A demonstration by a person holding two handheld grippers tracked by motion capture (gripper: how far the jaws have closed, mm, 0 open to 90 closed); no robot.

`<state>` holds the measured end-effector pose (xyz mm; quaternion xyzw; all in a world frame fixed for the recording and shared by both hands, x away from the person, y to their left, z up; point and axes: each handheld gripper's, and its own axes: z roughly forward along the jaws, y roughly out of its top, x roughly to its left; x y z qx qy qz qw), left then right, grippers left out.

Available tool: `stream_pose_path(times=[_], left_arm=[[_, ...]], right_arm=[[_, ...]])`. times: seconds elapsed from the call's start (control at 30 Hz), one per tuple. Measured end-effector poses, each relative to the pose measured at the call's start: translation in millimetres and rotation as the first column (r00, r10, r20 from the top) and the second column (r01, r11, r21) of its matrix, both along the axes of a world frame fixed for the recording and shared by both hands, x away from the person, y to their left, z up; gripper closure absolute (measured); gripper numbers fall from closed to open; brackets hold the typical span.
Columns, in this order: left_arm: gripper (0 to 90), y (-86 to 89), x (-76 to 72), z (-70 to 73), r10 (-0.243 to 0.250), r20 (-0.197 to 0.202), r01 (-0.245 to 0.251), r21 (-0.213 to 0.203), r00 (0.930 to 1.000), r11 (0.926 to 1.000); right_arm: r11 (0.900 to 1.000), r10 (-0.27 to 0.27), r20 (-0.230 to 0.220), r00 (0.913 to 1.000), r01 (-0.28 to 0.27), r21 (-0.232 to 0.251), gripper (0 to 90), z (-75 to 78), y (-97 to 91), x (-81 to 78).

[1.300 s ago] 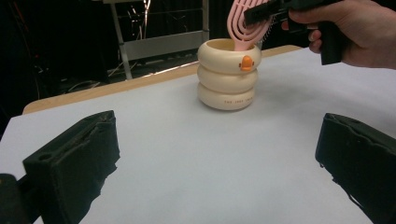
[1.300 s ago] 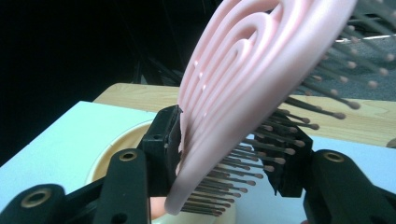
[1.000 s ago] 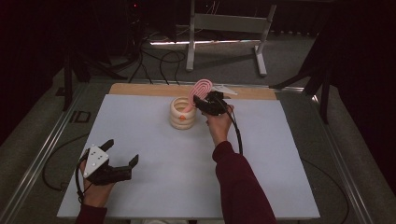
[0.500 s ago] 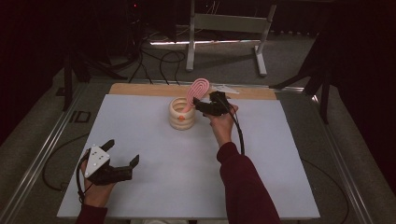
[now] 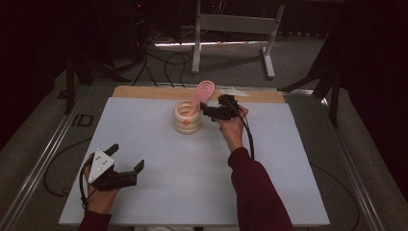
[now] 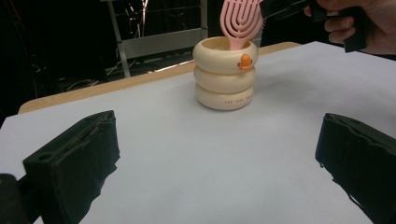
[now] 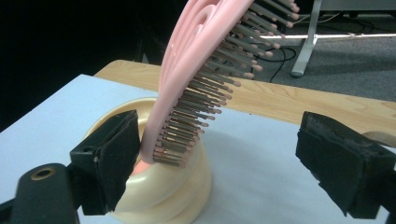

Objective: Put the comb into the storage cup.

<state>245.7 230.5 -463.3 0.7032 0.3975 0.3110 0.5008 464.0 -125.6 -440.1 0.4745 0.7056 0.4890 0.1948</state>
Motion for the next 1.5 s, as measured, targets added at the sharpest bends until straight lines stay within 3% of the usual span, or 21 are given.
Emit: stream_pose_path(times=[0.47, 0.63, 0.9, 1.5], left_arm=[[0.3, -1.1, 0.8, -0.9, -0.002, -0.003, 0.002, 0.002, 1.0000, 1.0000], [0.3, -1.3, 1.3, -1.3, -0.003, -0.005, 0.003, 0.002, 1.0000, 1.0000], [0.3, -1.6, 3.0, -3.7, 0.000, -0.017, 0.000, 0.008, 0.9999, 1.0000], [0.3, -2.0, 6.0, -4.4, 0.004, -0.022, -0.004, 0.008, 0.9997, 1.0000]], right_arm=[[0.9995, -0.002, 0.006, 1.0000, 0.002, -0.032, 9.0, 3.4, -12.6, -7.3], [0.9995, 0.001, -0.003, 1.0000, -0.001, -0.031, 8.8, 2.7, -22.2, -13.4], [0.9968, -0.021, -0.009, 0.9997, 0.020, -0.077, 7.7, 3.0, -34.6, -24.1], [0.9915, -0.037, 0.021, 0.9991, 0.039, -0.124, 7.5, 1.6, -72.6, -46.0]])
